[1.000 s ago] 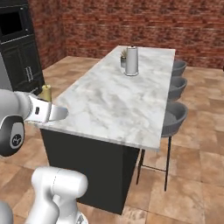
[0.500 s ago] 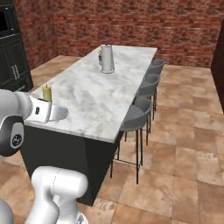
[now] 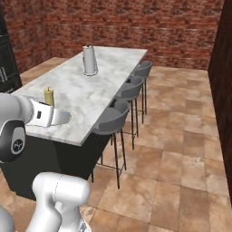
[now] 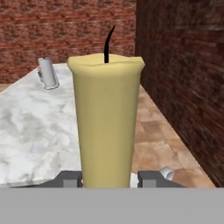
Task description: Get the candle and the liquor from the cabinet and move them to the dining counter.
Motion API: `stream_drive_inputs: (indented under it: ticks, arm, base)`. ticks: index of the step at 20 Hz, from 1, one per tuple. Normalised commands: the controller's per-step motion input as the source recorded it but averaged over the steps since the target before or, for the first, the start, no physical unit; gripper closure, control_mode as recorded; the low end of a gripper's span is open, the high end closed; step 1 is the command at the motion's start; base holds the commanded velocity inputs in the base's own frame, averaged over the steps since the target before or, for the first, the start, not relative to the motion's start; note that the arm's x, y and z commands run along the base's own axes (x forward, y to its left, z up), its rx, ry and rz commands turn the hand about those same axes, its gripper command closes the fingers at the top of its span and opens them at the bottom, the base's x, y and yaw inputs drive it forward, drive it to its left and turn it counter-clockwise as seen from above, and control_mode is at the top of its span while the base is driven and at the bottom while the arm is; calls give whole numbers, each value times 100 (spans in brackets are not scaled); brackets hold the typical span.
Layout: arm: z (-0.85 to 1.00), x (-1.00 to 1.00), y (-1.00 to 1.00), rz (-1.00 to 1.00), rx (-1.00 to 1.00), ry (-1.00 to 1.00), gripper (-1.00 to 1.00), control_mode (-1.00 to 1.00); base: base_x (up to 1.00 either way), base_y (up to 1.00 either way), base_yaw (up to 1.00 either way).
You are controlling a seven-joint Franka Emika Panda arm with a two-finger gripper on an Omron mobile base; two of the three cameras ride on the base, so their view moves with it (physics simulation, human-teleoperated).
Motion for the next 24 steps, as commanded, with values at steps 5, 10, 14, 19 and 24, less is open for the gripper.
stream_drive_inputs:
  ticks: [5, 10, 14, 19, 24]
  arm:
    - [0, 0, 0, 0, 0, 0, 100, 100]
    - [0, 0, 0, 0, 0, 0, 100, 100]
    - [0, 0, 0, 0, 0, 0, 100, 100]
    - [0, 0, 0, 0, 0, 0, 100, 100]
    - [0, 0, 0, 0, 0, 0, 100, 100]
  base:
    - [53, -55, 2]
    - [54, -53, 4]
    - [55, -53, 4]
    - [55, -53, 4]
    - [55, -49, 9]
